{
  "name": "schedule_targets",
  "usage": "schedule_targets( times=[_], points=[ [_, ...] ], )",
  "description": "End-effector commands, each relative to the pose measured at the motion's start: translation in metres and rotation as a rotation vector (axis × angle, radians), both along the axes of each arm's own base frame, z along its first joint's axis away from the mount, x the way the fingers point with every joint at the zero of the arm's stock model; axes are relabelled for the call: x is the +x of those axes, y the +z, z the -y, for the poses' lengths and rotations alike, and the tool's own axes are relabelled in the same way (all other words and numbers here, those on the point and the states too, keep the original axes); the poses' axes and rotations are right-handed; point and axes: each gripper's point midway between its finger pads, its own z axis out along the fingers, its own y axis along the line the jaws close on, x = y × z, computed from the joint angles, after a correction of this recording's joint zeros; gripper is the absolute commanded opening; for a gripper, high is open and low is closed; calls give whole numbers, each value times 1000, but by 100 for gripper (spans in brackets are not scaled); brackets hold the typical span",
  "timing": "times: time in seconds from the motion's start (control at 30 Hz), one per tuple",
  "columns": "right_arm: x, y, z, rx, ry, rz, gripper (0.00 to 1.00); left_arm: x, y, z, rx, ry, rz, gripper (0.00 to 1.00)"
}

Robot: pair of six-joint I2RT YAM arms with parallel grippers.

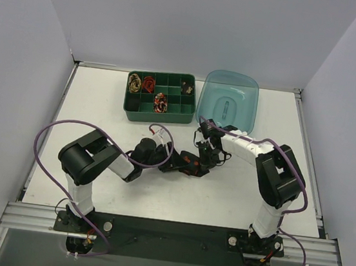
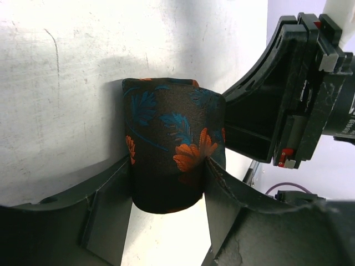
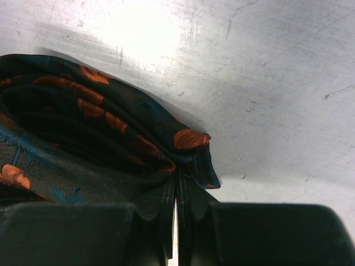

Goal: Roll the ties
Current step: Roll the tie at the center of the board.

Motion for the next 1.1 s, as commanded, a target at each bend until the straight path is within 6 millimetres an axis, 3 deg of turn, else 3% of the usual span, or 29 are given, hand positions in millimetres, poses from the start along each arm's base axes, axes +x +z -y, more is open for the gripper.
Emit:
schedule_targets(
  times=[0.0, 0.4, 0.6, 0.73, 0.8, 0.97, 1.07],
  points=[
    [-32, -17, 4, -49, 38, -129, 0, 10, 10, 6, -12, 43, 46, 59],
    [-26, -1, -6, 12, 36, -120, 0, 22, 9, -8, 60, 126, 79, 54],
    [-11, 28, 2, 93, -42, -57, 0, 21, 13, -7, 65, 111, 94, 54],
    [-4, 46, 3, 154, -76, -24, 4, 16, 17, -12, 95, 96, 123, 63],
    [-3, 49, 2, 171, -84, -24, 9, 14, 23, -15, 116, 90, 142, 67],
    [-5, 48, 3, 219, -139, -30, 41, 9, 24, -25, 190, 56, 159, 73],
    [-6, 45, 6, 297, -207, -57, 52, 12, 28, -33, 203, 54, 166, 75]
  ],
)
